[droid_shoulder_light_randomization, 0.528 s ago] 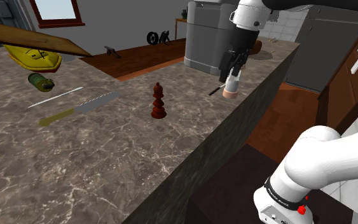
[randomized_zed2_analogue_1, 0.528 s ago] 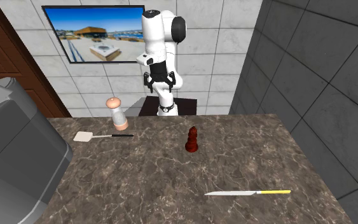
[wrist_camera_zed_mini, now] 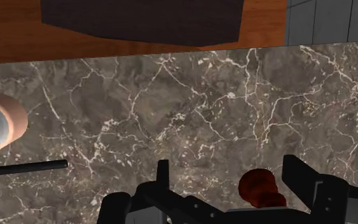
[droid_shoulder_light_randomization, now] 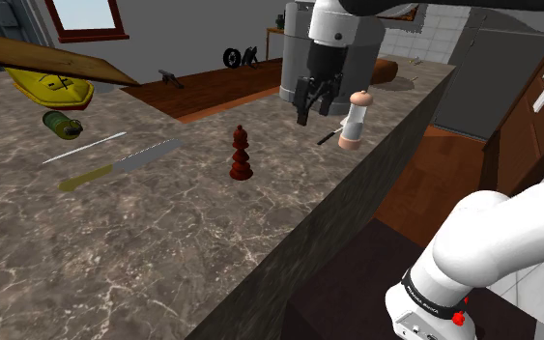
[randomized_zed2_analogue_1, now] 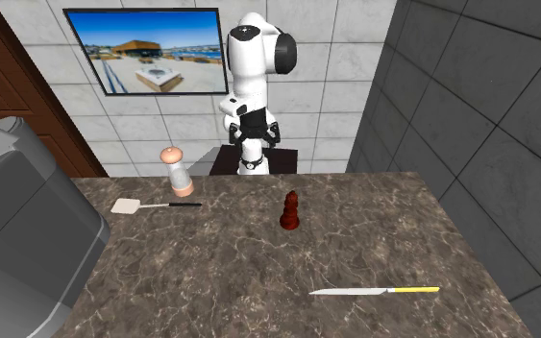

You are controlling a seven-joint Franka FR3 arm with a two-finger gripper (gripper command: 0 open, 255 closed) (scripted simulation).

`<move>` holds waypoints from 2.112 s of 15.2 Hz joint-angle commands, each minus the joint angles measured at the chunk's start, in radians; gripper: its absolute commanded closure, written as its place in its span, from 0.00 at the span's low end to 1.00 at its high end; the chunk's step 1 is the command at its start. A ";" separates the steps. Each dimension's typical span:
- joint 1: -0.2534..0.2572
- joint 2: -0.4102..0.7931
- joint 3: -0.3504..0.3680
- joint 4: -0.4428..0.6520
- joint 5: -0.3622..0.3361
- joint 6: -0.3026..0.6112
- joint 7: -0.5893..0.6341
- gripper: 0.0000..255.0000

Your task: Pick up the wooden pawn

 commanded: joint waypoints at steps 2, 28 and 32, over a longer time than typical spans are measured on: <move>0.003 0.116 0.043 0.080 -0.001 0.015 0.046 0.00; 0.052 0.606 0.180 0.414 -0.098 0.077 0.242 1.00; 0.052 0.606 0.180 0.413 -0.098 0.078 0.243 1.00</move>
